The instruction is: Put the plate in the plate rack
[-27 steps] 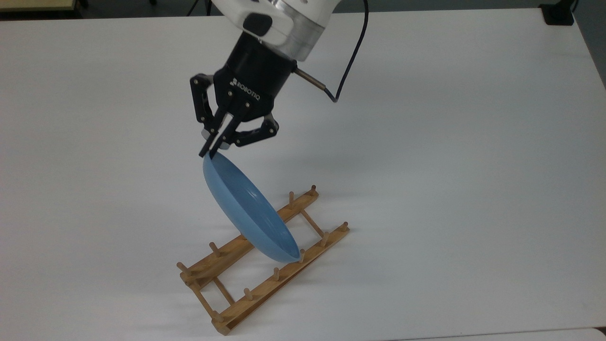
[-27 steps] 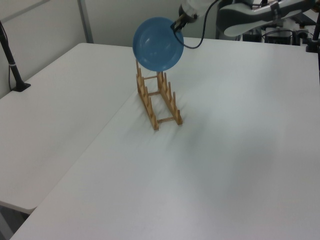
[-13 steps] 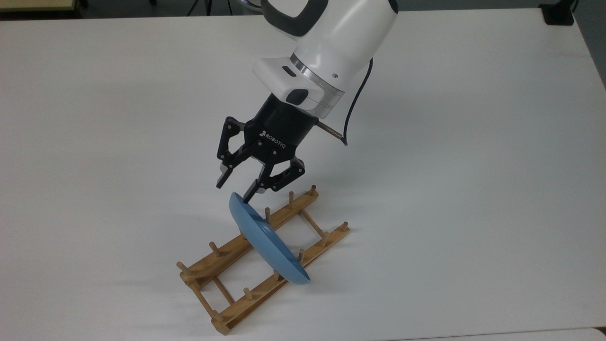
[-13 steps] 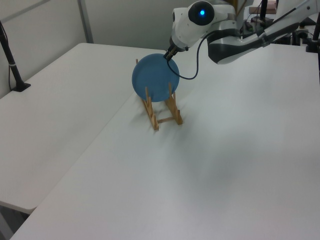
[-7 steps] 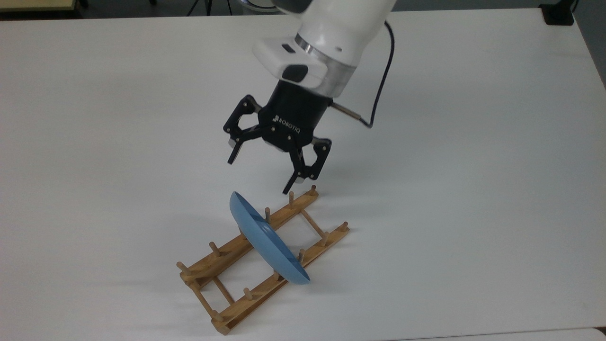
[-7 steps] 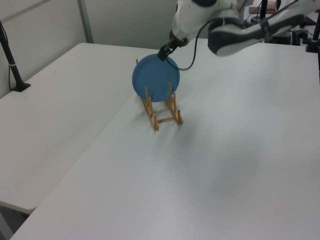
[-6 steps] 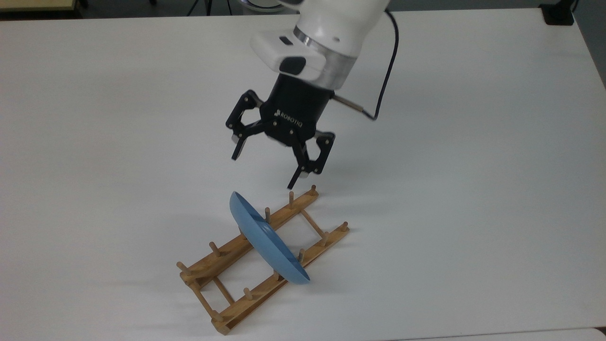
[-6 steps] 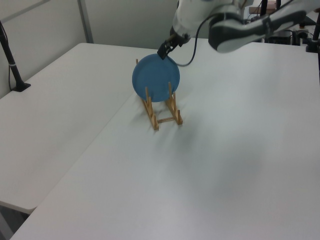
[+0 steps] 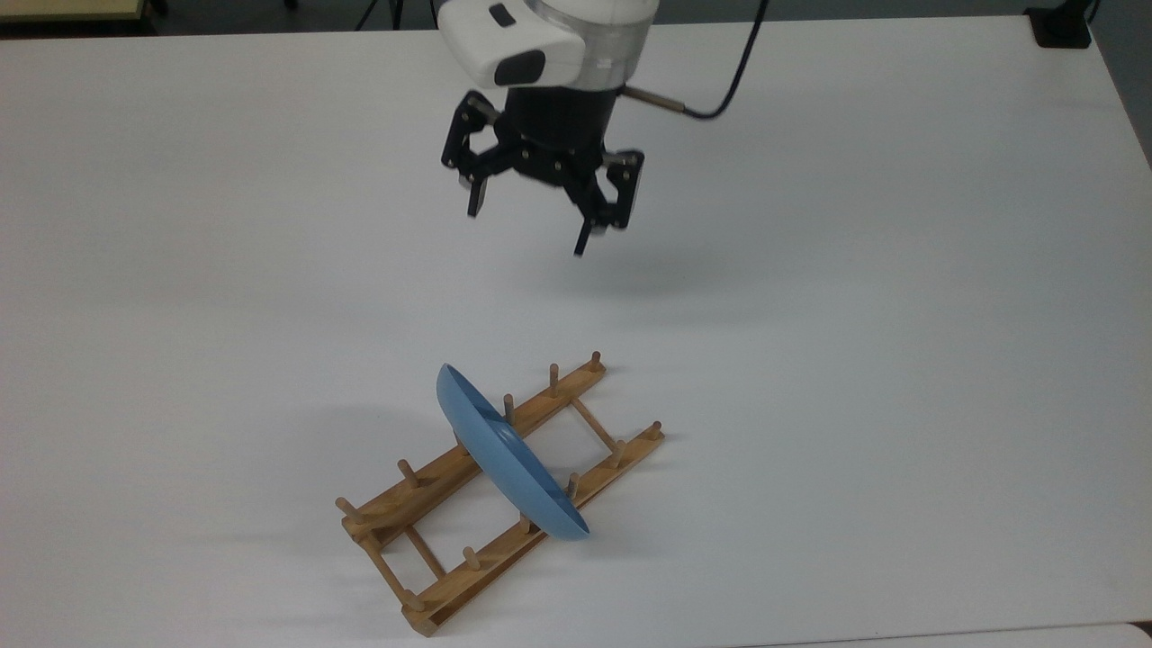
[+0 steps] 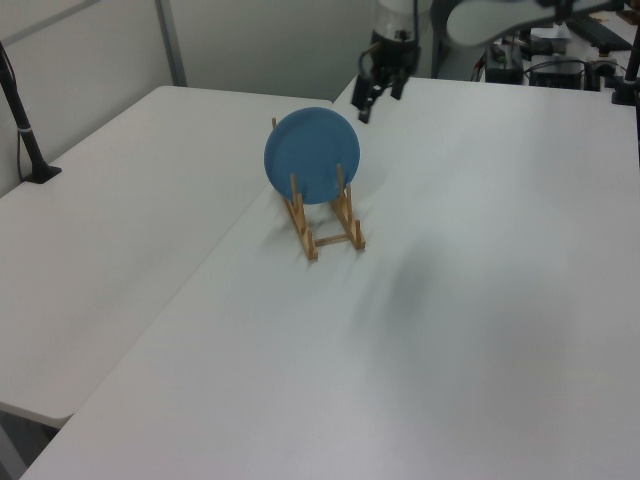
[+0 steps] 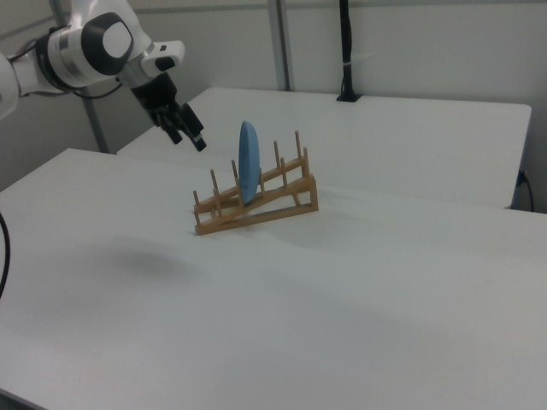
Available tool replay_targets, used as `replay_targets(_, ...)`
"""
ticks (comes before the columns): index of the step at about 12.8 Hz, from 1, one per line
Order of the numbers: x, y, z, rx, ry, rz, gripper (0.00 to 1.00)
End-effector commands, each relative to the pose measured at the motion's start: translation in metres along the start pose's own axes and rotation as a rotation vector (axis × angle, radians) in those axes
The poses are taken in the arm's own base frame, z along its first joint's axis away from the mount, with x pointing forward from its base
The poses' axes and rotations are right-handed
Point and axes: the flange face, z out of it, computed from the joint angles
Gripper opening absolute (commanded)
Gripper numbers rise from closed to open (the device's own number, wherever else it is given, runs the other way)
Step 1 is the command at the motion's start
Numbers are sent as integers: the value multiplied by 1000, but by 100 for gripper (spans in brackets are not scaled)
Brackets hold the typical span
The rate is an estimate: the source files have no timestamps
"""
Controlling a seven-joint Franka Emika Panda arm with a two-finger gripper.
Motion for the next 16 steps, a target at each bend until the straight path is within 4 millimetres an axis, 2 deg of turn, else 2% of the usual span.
replay_targets(1, -40, 49, -11, 82, -130, -128, 100)
replay_targets(4, -54, 95, -21, 139, -192, -192, 100)
replay_targets(7, -57, 119, -26, 129, -243, -196, 100)
replay_targets(9, -61, 126, -28, 124, -260, -205, 100)
replay_targets(11, -66, 124, -29, 118, -291, -226, 100)
replay_targets(16, -63, 128, -29, 116, -289, -218, 100)
